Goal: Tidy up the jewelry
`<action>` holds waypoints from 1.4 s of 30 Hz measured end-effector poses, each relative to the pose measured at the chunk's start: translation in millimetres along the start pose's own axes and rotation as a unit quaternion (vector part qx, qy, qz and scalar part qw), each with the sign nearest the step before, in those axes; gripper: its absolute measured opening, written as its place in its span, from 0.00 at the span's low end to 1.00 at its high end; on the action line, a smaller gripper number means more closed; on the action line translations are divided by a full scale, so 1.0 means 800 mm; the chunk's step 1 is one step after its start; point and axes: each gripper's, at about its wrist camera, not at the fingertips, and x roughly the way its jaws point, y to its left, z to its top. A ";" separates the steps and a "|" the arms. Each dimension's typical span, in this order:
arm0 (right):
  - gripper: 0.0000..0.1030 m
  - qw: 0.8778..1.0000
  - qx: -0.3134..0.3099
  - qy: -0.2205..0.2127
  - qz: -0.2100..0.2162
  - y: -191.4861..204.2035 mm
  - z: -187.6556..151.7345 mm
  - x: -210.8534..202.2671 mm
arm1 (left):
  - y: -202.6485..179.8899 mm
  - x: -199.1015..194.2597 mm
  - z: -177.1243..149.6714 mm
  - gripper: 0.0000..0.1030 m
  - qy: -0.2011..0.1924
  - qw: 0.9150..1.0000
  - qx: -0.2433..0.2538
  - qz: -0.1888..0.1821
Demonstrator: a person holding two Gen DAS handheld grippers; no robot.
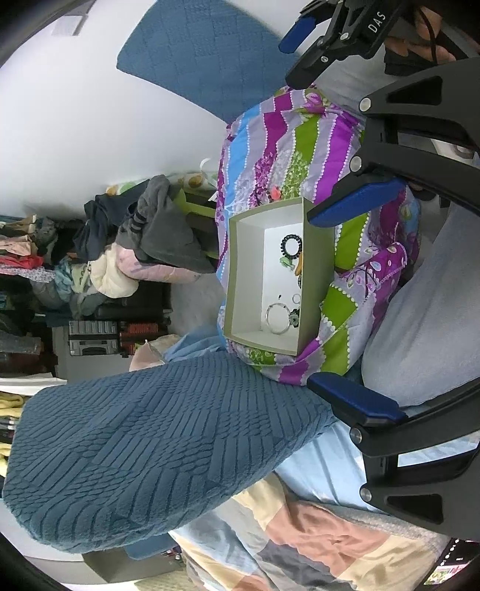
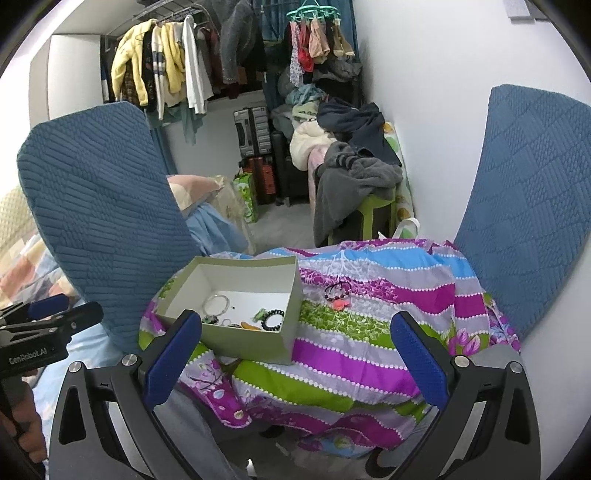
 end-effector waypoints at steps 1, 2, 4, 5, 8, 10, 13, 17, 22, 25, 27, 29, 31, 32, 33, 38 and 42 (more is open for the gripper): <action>1.00 1.000 -0.002 -0.001 0.000 0.001 0.000 -0.001 | 0.001 -0.001 0.001 0.79 -0.001 1.000 -0.001 0.000; 1.00 1.000 -0.004 -0.002 0.000 0.002 0.001 -0.001 | 0.001 -0.002 0.001 0.79 -0.001 1.000 -0.002 0.000; 1.00 1.000 -0.006 -0.004 0.000 0.003 0.002 -0.002 | 0.004 -0.004 0.002 0.79 -0.001 1.000 -0.004 0.000; 1.00 1.000 -0.008 -0.004 0.000 0.004 0.002 -0.002 | 0.006 -0.004 0.002 0.79 -0.001 1.000 -0.006 0.001; 1.00 1.000 -0.011 -0.003 0.000 0.007 0.001 -0.003 | 0.011 -0.007 0.003 0.79 -0.006 1.000 -0.016 0.005; 1.00 1.000 -0.013 -0.005 0.000 0.008 0.000 -0.003 | 0.013 -0.007 0.003 0.79 -0.005 1.000 -0.018 0.002; 1.00 1.000 -0.012 -0.004 0.000 0.008 0.000 -0.003 | 0.012 -0.007 0.003 0.79 -0.004 1.000 -0.012 0.005; 1.00 1.000 -0.014 -0.003 -0.002 0.008 -0.001 -0.002 | 0.014 -0.007 0.003 0.79 -0.003 1.000 -0.013 -0.001; 1.00 1.000 -0.019 0.004 -0.007 0.007 -0.003 0.002 | 0.013 -0.004 0.001 0.79 0.002 1.000 -0.012 -0.002; 1.00 1.000 -0.019 0.004 -0.007 0.006 -0.002 0.002 | 0.012 -0.004 0.001 0.79 0.002 1.000 -0.013 -0.003; 1.00 1.000 -0.020 0.004 -0.007 0.006 -0.002 0.002 | 0.011 -0.004 0.001 0.79 0.002 1.000 -0.013 -0.002; 1.00 1.000 -0.021 0.004 -0.007 0.005 -0.002 0.002 | 0.011 -0.004 0.001 0.79 0.002 1.000 -0.013 -0.003; 1.00 1.000 -0.022 0.003 -0.007 0.006 -0.002 0.002 | 0.011 -0.004 0.001 0.79 0.002 1.000 -0.013 -0.002; 1.00 1.000 -0.022 0.003 -0.007 0.005 -0.002 0.002 | 0.012 -0.005 0.001 0.79 0.002 1.000 -0.013 -0.002; 1.00 1.000 -0.021 0.003 -0.007 0.005 -0.002 0.002 | 0.012 -0.004 0.001 0.79 0.002 1.000 -0.013 -0.002; 1.00 1.000 -0.022 0.003 -0.007 0.007 -0.002 0.003 | 0.012 -0.005 0.001 0.79 0.001 1.000 -0.013 -0.001; 1.00 1.000 -0.022 0.003 -0.007 0.007 -0.002 0.003 | 0.012 -0.005 0.001 0.79 0.002 1.000 -0.012 -0.001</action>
